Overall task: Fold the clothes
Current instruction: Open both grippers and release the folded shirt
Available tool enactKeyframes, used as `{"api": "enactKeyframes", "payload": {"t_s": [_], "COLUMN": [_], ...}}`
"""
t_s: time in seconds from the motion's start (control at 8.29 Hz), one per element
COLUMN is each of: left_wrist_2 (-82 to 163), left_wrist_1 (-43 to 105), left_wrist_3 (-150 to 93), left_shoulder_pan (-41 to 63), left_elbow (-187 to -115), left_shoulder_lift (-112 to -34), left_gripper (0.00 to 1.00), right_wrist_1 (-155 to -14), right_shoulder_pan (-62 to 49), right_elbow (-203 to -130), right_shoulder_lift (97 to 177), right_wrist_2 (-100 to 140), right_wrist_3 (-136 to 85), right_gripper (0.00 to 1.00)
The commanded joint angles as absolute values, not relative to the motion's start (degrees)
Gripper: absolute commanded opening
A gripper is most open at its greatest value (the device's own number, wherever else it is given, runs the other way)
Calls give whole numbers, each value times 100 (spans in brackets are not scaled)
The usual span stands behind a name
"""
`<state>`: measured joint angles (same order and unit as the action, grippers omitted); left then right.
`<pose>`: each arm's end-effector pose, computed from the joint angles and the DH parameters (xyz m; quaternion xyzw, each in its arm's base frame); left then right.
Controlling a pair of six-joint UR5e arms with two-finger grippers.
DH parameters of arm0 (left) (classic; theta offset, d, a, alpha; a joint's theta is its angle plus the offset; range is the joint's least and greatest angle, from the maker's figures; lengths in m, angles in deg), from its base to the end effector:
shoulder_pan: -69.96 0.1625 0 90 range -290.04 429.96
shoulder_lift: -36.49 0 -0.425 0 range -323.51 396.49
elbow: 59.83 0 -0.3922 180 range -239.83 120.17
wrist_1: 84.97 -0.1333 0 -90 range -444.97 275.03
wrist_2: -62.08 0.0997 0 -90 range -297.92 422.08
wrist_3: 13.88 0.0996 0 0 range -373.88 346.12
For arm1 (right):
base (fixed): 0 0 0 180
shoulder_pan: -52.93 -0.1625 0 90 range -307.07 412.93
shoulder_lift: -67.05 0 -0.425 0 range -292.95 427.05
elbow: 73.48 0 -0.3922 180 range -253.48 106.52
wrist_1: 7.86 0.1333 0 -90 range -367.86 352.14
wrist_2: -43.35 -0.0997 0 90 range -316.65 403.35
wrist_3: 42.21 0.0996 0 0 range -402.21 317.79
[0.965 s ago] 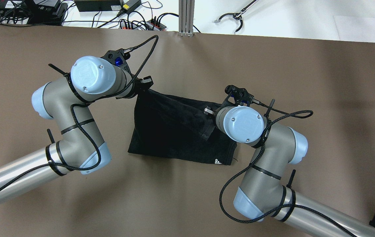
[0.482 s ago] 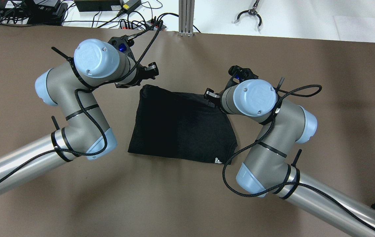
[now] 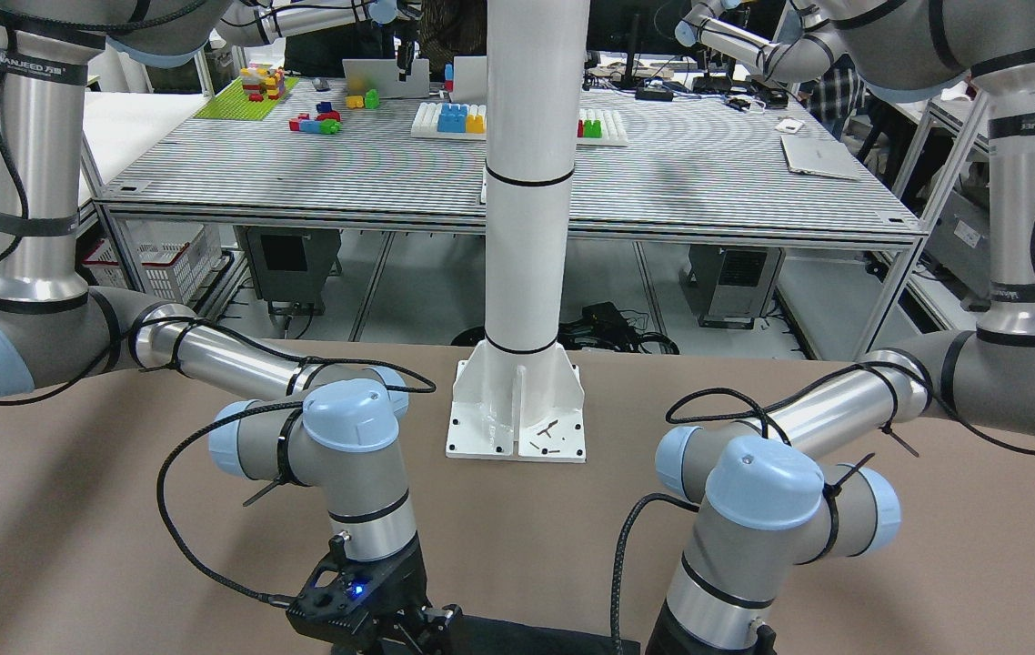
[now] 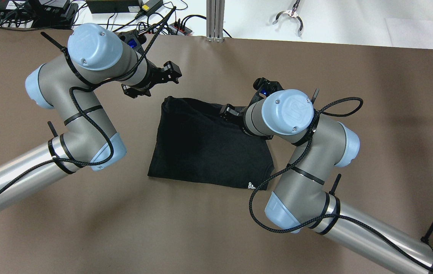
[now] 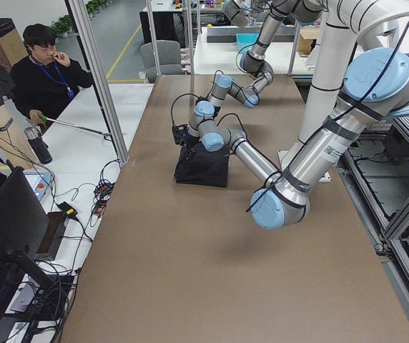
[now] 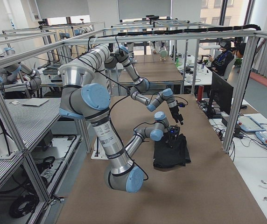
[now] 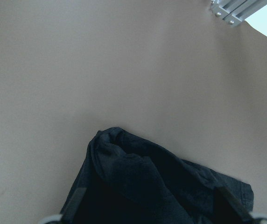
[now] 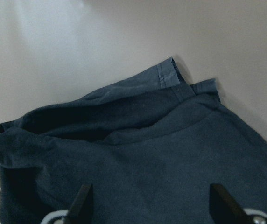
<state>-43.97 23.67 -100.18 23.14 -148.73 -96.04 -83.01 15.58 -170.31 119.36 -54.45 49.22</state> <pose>0.4115 -0.5931 0.1775 0.1022 0.4998 -0.2500 0.8229 -0.4641 -0.5048 0.1883 0.0961 -0.4882 0.2560 0.8288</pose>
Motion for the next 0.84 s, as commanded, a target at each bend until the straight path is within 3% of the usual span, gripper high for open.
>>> {"api": "enactKeyframes", "payload": {"t_s": [0.0,0.36,0.72], "left_wrist_2": [-4444,-4462,-4480], "left_wrist_1": [2550,2534,2525], "left_wrist_3": [-10010,-9661,-8512], "left_shoulder_pan": [2302,2171,1706], "left_elbow": [-14878,-14878,-14878], "left_shoulder_lift": [-9430,-9342,-8685], "left_gripper": [94,94,94], "right_wrist_1": [-8309,-8380,-8528], "right_shoulder_pan": [1716,1349,673], "right_elbow": [-17025,-17025,-17051], "right_shoulder_lift": [11969,12406,13171], "right_wrist_2": [-5465,-5500,-5797], "right_wrist_3": [4589,3561,2130], "right_gripper": [94,94,94]}}
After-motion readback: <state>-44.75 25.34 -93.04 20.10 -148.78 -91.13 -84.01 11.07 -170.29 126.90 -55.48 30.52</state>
